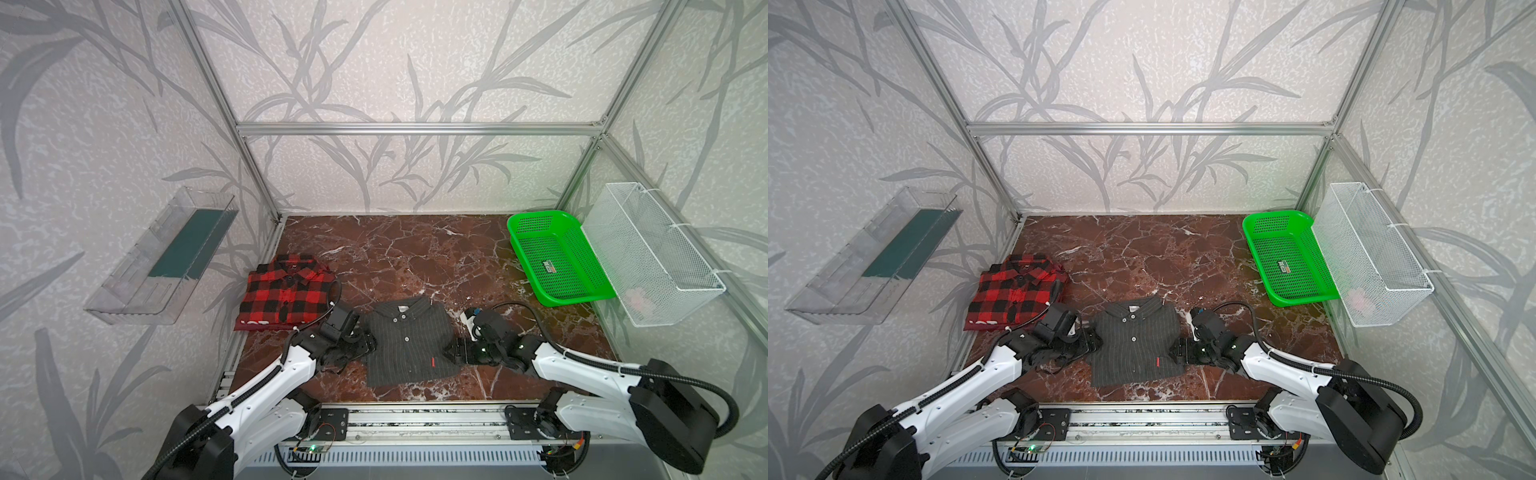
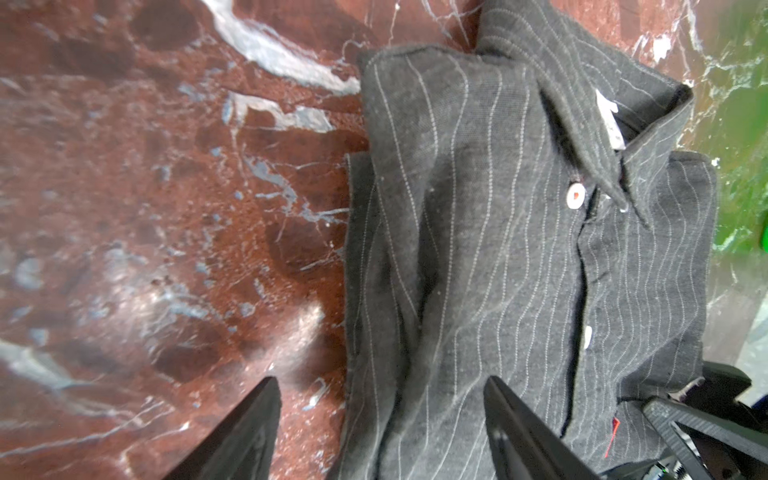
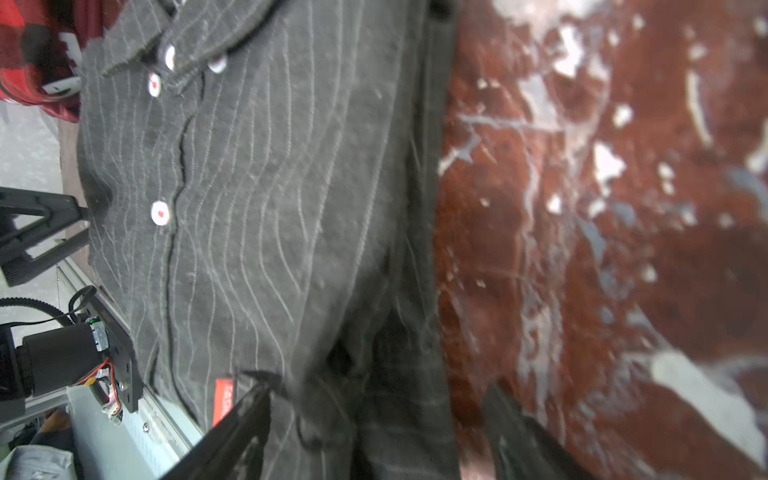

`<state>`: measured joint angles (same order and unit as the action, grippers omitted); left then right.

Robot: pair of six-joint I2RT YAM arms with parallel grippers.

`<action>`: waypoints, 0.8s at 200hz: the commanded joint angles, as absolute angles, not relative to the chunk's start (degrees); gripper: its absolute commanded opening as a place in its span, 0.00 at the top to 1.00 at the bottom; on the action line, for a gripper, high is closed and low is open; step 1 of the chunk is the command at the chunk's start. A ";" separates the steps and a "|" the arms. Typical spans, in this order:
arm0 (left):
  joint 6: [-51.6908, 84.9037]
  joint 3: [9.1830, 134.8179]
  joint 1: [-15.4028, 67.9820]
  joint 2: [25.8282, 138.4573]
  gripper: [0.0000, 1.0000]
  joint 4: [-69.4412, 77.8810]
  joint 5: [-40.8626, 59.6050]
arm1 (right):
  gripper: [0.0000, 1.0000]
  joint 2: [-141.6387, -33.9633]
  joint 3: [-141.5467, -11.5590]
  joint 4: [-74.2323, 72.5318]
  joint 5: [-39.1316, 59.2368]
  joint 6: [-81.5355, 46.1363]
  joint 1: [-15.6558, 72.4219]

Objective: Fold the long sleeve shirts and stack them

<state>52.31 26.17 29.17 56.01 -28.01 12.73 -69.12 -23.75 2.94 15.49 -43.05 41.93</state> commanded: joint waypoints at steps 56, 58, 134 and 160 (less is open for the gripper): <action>56.81 17.70 29.31 62.69 0.23 -15.34 20.71 | 0.26 -79.19 -24.35 -0.54 17.05 -45.78 42.92; 56.96 17.43 29.41 62.65 0.24 -15.04 20.87 | 0.26 -79.21 -24.41 -0.42 16.92 -45.94 43.14; 62.20 12.20 33.96 68.44 0.47 -4.66 20.32 | 0.44 -87.18 -27.07 -4.75 16.82 -49.84 49.40; 62.37 12.92 34.87 72.02 0.71 -2.14 20.56 | 0.65 -86.15 -27.33 -5.01 15.87 -50.08 49.90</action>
<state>60.82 16.12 33.87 67.02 3.77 21.30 -84.49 -28.95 -11.46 16.40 -48.58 48.80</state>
